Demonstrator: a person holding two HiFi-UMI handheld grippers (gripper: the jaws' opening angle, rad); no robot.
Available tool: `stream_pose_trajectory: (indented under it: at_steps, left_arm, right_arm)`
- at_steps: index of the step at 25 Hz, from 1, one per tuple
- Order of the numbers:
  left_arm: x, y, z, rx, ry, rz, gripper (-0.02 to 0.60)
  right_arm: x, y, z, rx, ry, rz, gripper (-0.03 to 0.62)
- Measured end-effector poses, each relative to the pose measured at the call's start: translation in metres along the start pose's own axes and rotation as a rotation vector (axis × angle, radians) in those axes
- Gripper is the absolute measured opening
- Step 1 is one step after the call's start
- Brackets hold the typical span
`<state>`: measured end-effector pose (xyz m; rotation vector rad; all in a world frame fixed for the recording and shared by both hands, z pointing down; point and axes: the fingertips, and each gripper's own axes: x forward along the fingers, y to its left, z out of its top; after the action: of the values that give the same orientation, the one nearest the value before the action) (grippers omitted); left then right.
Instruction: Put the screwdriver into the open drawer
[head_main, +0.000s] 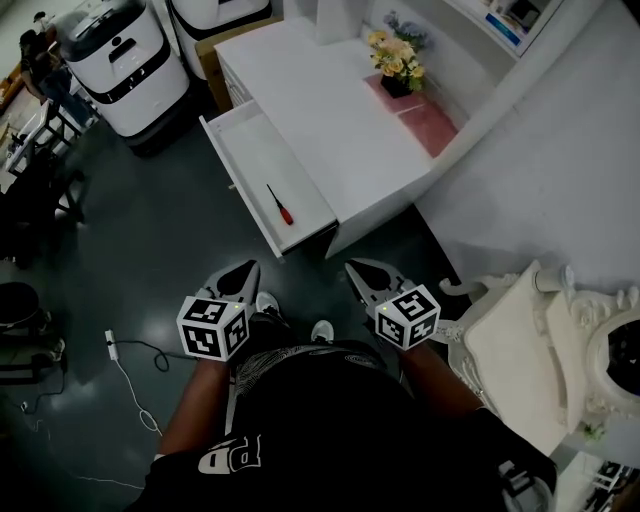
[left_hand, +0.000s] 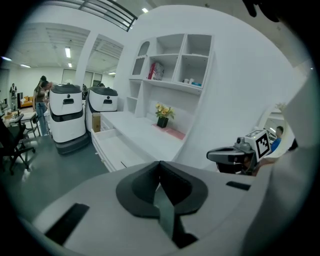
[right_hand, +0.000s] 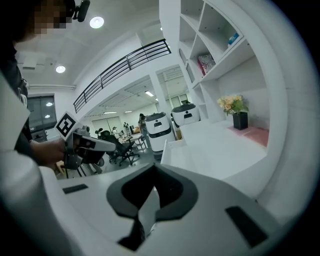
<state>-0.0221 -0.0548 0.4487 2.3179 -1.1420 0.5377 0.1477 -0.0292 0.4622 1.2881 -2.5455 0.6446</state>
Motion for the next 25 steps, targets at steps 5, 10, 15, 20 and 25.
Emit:
stream_pose_trajectory:
  at_steps: [5,10,15,20,25]
  left_arm:
    - [-0.006,-0.004,-0.005,0.004,0.002,-0.006,0.015]
    - [0.003,-0.002,0.005,0.029,0.007,-0.048,0.015]
    - [-0.002,0.009,0.006,0.069,0.028,-0.073,0.015]
    - [-0.003,0.020,0.006,0.076,0.039,-0.099,0.015]
    - [-0.006,0.026,0.005,0.089,0.051,-0.134,0.015]
  right_arm:
    - [-0.005,0.007,-0.003,0.007,0.001,-0.007,0.009]
    - [-0.006,0.009,-0.007,0.031,0.010,-0.033,0.009]
    - [-0.002,0.013,-0.003,0.052,-0.004,-0.079,0.009]
    - [0.007,0.027,0.007,0.009,-0.018,-0.110,0.009]
    - [0.019,0.037,0.003,0.032,-0.010,-0.126,0.009]
